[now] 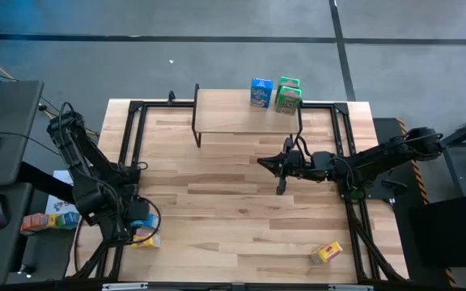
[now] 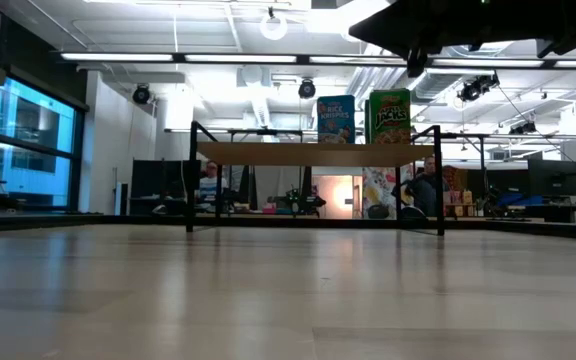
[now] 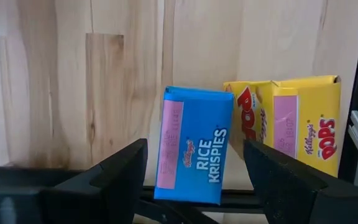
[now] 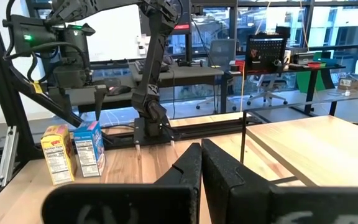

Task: Stack cereal on shelf
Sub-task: Put the blue cereal box on the shelf

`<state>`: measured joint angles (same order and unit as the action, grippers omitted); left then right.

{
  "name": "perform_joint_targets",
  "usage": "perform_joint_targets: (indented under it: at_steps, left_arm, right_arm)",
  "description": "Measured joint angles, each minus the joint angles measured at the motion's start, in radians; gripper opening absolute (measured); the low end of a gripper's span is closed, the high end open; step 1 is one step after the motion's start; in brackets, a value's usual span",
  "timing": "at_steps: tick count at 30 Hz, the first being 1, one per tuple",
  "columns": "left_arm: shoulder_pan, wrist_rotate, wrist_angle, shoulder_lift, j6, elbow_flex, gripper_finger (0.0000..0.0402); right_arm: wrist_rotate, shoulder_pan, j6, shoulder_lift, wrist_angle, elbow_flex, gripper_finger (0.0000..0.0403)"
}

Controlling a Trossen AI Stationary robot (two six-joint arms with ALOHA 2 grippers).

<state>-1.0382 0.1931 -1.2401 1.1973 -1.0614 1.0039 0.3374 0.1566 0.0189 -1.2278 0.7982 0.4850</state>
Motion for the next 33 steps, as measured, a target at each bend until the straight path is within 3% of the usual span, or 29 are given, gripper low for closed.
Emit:
perform_joint_targets:
  at_steps: [27,33]
  left_arm:
    - [0.014,-0.027,0.147,0.000,0.051,-0.173,0.0259]
    - [0.020,-0.027,0.147,0.000,0.043,-0.173,0.0236]
  right_arm:
    - [0.000,0.000,0.003,0.000,-0.017,0.000,0.0000]
    - [0.000,0.000,0.003,0.000,-0.017,0.000,0.0000]
